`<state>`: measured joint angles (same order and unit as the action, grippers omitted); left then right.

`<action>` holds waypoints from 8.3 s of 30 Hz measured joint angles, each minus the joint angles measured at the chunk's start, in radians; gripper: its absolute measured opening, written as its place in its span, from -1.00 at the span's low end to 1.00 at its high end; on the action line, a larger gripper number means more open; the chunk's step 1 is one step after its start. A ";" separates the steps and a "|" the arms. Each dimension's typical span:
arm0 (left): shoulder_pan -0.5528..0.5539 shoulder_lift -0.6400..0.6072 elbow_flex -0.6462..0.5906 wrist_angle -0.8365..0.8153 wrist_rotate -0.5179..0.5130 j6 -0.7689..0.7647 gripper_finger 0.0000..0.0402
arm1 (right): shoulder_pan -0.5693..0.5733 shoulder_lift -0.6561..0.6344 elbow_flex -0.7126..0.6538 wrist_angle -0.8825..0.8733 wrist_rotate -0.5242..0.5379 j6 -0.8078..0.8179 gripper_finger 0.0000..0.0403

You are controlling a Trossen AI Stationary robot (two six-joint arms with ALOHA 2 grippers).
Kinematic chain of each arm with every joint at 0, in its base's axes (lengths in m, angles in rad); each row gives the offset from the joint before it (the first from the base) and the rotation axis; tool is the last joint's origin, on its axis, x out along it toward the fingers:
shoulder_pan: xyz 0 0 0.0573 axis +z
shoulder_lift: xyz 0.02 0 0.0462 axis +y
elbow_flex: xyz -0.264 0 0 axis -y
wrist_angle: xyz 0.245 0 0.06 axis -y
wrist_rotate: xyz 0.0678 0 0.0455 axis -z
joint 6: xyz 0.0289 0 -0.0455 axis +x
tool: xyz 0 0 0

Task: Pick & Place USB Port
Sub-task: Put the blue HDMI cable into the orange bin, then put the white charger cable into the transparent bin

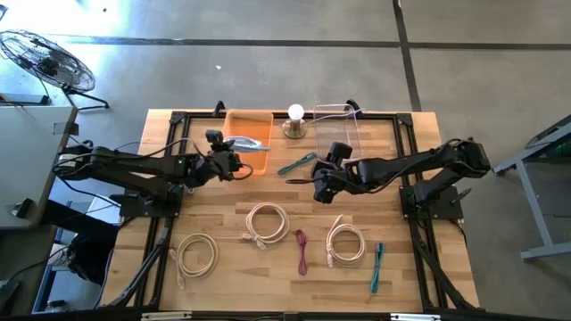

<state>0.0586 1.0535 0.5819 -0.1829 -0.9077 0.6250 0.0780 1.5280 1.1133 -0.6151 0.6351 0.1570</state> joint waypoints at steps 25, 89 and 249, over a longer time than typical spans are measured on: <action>0.000 0.018 0.000 0.026 -0.097 0.021 0.36 | 0.001 0.000 0.000 -0.001 -0.048 0.019 0.11; 0.000 0.165 0.171 -1.154 0.554 -1.471 0.37 | 0.076 0.001 0.000 -0.027 -0.167 0.000 0.12; 0.048 0.558 0.145 -1.104 0.606 -1.381 -1.00 | 0.378 0.000 0.000 -0.040 -0.136 0.150 0.11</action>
<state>0.1070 1.6111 0.7265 -1.2869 -0.3021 -0.7559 0.4560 1.5284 1.1131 -0.6556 0.4994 0.3065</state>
